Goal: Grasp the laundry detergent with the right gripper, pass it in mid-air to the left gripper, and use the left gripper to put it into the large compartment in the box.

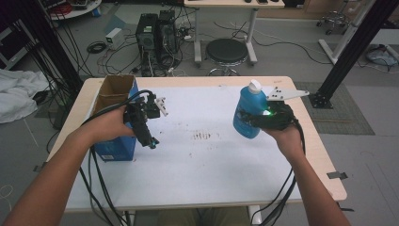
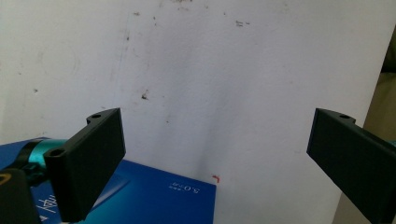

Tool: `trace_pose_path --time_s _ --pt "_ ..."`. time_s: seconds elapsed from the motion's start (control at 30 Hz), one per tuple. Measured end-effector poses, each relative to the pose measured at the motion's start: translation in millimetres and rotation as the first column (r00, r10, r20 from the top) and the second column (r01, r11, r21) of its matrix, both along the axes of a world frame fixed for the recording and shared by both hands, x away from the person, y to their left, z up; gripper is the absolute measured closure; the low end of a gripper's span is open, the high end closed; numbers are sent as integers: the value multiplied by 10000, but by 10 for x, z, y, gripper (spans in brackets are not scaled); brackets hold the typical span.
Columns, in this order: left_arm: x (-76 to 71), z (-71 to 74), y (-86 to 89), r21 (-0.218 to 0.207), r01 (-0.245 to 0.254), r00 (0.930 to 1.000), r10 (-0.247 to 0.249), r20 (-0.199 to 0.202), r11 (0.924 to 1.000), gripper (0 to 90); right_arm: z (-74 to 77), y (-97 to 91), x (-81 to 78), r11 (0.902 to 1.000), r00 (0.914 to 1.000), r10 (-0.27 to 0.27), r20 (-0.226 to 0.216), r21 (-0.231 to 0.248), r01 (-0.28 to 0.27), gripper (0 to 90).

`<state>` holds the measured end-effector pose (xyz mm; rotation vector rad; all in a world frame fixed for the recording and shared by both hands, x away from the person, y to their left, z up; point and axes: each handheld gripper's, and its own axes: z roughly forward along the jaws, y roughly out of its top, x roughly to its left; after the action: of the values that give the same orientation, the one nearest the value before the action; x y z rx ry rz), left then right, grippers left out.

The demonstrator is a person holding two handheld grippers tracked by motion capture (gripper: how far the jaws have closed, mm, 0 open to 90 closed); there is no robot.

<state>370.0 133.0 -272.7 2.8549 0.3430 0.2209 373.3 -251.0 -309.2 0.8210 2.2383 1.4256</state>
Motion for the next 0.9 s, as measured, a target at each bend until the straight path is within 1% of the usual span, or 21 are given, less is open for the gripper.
trace_pose_path --time_s 0.03,0.07,0.1,0.13,0.17,0.2,0.23,0.27,0.3,0.33,0.4,0.43,0.47,0.53,0.57,0.67,0.7,0.73,0.8,0.87,0.9 --pt "0 0 0 0 0 10000 0 0 10000 43 20 -19 -4 9996 9996 267 -13 79 -267 437" --pt "1 4 -7 -37 -6 10000 6 13 10000 43 20 -19 -4 9996 9996 267 -13 79 -267 437" --pt "1 7 -13 -66 -1 10000 1 17 10000 43 47 -53 -8 9970 9972 741 11 201 -741 437" --pt "-2 8 -22 -78 -13 10000 13 15 10000 43 47 -53 -8 9970 9972 741 11 201 -741 437" --pt "-4 10 -30 -68 -17 10000 17 16 10000 43 54 -86 0 9924 9930 1180 -76 368 -1176 437" --pt "-4 11 -37 -63 7 10000 -7 36 10000 43 52 -99 3 9899 9905 1370 -121 386 -1365 437" --pt "-4 18 -44 -25 16 10000 -16 31 10000 43 52 -99 3 9899 9905 1370 -121 386 -1365 437" --pt "-7 21 -50 -58 -9 10000 9 23 10000 43 40 -113 12 9854 9856 1679 -199 304 -1673 438" --pt "-7 27 -55 -82 -12 10000 12 31 10000 43 32 -115 17 9828 9828 1836 -224 231 -1831 438" --pt "-6 36 -59 -85 1 10000 -1 29 10000 43 32 -115 17 9828 9828 1836 -224 231 -1831 438" --pt "-8 50 -68 -126 21 10000 -20 50 9999 43 10 -106 24 9715 9712 2369 -263 -12 -2370 439" --pt "-12 57 -75 -149 -8 10000 9 69 9999 43 10 -106 24 9715 9712 2369 -263 -12 -2370 439" --pt "-14 67 -83 -121 22 10000 -21 50 9999 43 3 -93 29 9569 9569 2891 -271 -185 -2897 440" --pt "-21 83 -99 -145 87 9999 -86 62 9999 43 3 -71 27 9405 9411 3369 -299 -358 -3378 441" --pt "-26 91 -108 -177 97 9999 -96 77 9998 43 4 -58 23 9280 9294 3686 -203 -505 -3691 441" --pt "-32 130 -135 -230 129 9998 -126 150 9997 43 17 -16 17 8985 9014 4328 -123 -757 -4324 442" --pt "-32 130 -135 -230 129 9998 -126 150 9997 43 17 -16 17 8985 9014 4328 -123 -757 -4324 442" --pt "-34 139 -141 -242 123 9998 -119 156 9996 43 21 -5 16 8892 8924 4511 -74 -821 -4502 442" --pt "-41 153 -153 -255 136 9998 -131 172 9996 43 29 11 19 8760 8792 4762 -139 -797 -4758 442" --pt "-51 170 -162 -275 159 9997 -155 173 9995 43 28 12 27 8603 8627 5054 -193 -668 -5055 442" --pt "-54 179 -165 -281 169 9997 -165 165 9995 43 27 2 31 8471 8485 5290 -178 -485 -5292 442"
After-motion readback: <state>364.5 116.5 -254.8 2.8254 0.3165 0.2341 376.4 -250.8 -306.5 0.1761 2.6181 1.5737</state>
